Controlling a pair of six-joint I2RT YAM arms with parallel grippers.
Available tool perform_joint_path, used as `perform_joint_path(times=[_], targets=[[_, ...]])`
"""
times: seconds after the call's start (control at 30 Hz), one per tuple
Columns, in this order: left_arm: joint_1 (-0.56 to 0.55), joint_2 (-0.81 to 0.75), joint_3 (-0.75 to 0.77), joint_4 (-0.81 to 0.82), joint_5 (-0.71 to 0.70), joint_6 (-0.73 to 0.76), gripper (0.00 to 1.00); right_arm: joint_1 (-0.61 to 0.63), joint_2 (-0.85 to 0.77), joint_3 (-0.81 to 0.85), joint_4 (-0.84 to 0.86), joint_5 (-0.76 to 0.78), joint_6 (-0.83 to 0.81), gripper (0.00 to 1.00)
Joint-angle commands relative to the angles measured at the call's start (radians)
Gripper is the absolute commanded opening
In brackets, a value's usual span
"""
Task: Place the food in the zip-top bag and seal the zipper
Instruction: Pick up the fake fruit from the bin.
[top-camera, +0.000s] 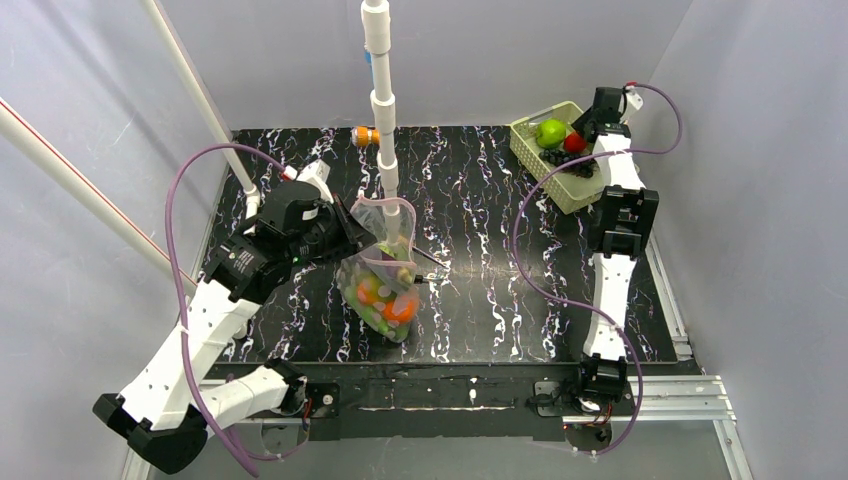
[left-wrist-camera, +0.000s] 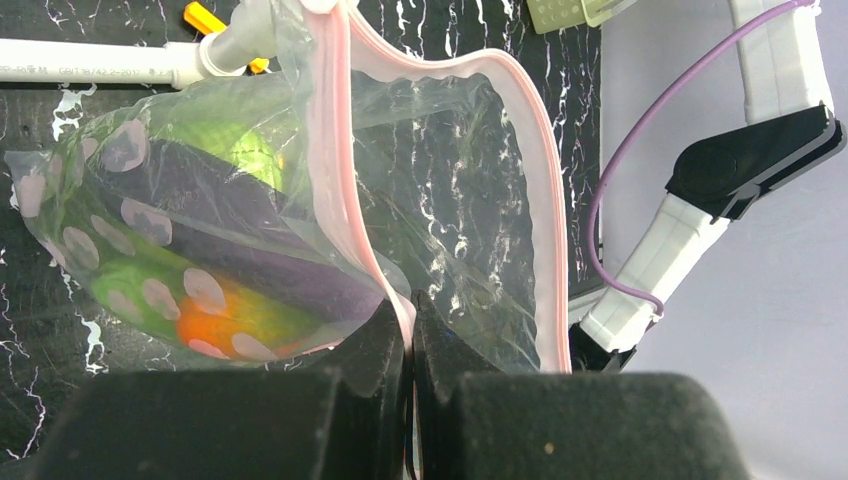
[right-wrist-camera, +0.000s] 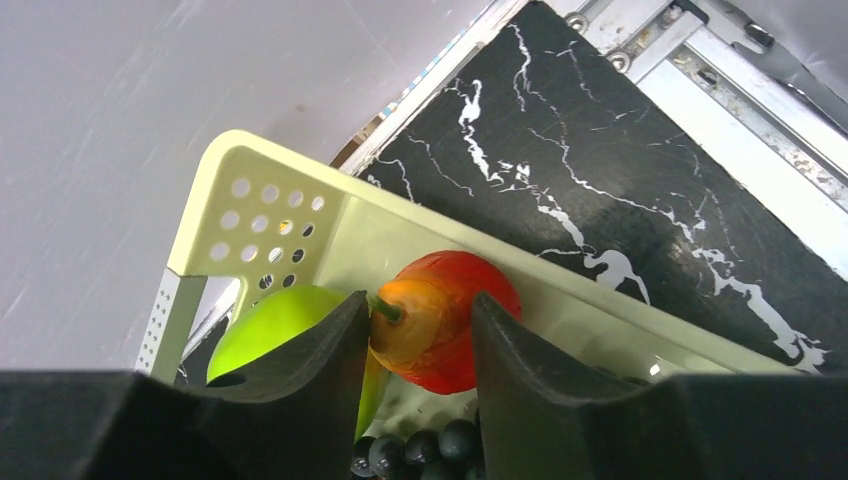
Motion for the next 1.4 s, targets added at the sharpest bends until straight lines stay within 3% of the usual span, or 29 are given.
perform_joint_path(times=[0.0, 0.17, 0.4, 0.47, 0.57, 0.67, 0.93, 1.13, 1.37], targets=[[-0.003, -0.008, 0.051, 0.032, 0.014, 0.009, 0.0, -0.022, 0.013, 0.046, -0.032, -0.03, 0.065, 0.44], [-0.003, 0.003, 0.048, 0.02, 0.023, 0.005, 0.0, -0.022, 0.004, 0.031, -0.03, -0.036, 0.058, 0.33], [-0.003, 0.014, 0.034, 0.024, 0.039, -0.01, 0.0, -0.021, -0.087, -0.148, 0.12, -0.134, 0.061, 0.13], [-0.003, 0.012, 0.023, 0.028, 0.036, -0.013, 0.0, -0.014, -0.175, -0.3, 0.243, -0.169, 0.093, 0.11], [-0.003, 0.009, 0.009, 0.027, 0.021, -0.017, 0.0, 0.001, -0.391, -0.639, 0.524, -0.106, 0.228, 0.08], [-0.003, 0.013, 0.002, 0.029, 0.026, -0.026, 0.0, 0.002, -0.509, -0.847, 0.659, -0.053, 0.362, 0.02], [-0.003, -0.015, -0.04, 0.041, 0.056, -0.055, 0.0, -0.02, -0.656, -1.051, 0.754, -0.049, 0.411, 0.01], [-0.003, -0.029, -0.102, 0.069, 0.046, -0.076, 0.0, -0.045, -0.785, -1.307, 0.943, -0.22, 0.555, 0.01], [-0.003, 0.0, -0.108, 0.089, 0.061, -0.081, 0.0, -0.046, -0.988, -1.562, 1.046, -0.437, 0.637, 0.01]])
